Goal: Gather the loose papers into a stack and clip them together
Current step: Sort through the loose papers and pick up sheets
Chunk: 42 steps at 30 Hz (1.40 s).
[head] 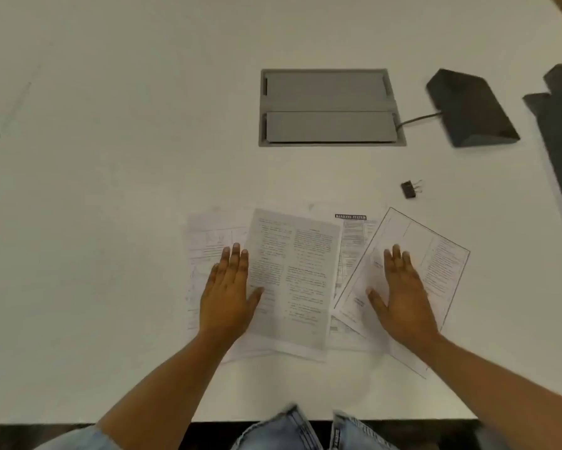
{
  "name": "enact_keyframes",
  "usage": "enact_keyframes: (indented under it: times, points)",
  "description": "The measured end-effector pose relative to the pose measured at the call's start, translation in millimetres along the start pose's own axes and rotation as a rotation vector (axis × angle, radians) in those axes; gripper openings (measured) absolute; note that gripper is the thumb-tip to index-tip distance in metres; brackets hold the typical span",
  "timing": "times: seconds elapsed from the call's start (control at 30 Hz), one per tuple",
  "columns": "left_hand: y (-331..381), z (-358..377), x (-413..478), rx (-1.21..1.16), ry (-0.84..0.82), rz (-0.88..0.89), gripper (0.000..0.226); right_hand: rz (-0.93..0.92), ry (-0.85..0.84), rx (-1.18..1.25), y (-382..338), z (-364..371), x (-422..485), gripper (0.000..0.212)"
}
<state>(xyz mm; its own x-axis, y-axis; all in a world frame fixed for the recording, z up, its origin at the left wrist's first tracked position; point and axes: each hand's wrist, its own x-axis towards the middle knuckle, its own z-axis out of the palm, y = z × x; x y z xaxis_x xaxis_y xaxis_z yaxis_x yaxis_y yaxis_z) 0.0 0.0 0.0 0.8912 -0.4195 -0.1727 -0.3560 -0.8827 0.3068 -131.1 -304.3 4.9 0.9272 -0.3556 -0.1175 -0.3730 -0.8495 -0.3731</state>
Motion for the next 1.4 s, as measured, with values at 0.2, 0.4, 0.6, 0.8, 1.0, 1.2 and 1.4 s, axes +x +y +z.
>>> enact_keyframes:
  times: [0.2, 0.4, 0.6, 0.8, 1.0, 1.2, 1.4]
  points:
    - [-7, 11, -15, -0.029, -0.057, -0.146, 0.086, 0.052, -0.196, -0.093, 8, 24, -39, 0.08]
    - [0, 13, -24, -0.011, -0.059, -0.184, 0.078, 0.096, -0.275, -0.086, 6, 24, -38, 0.078]
    - [19, 7, -22, -0.102, 0.059, -0.364, 0.072, 0.115, -0.261, -0.079, 7, 20, -38, 0.082]
    - [30, 0, -8, -0.457, -0.011, -0.644, 0.076, 0.083, -0.331, -0.056, -2, 23, -54, 0.084]
    - [26, 1, -5, -0.451, -0.083, -0.702, 0.072, 0.389, -0.003, 0.012, -2, 1, -52, 0.086]
    - [25, -2, -10, -0.511, -0.117, -0.649, 0.023, 1.022, -0.085, 0.038, 22, -16, -44, 0.101]
    - [28, -6, -23, -0.707, -0.081, -0.619, 0.007, 1.004, -0.015, 0.358, 31, -15, -34, 0.085]
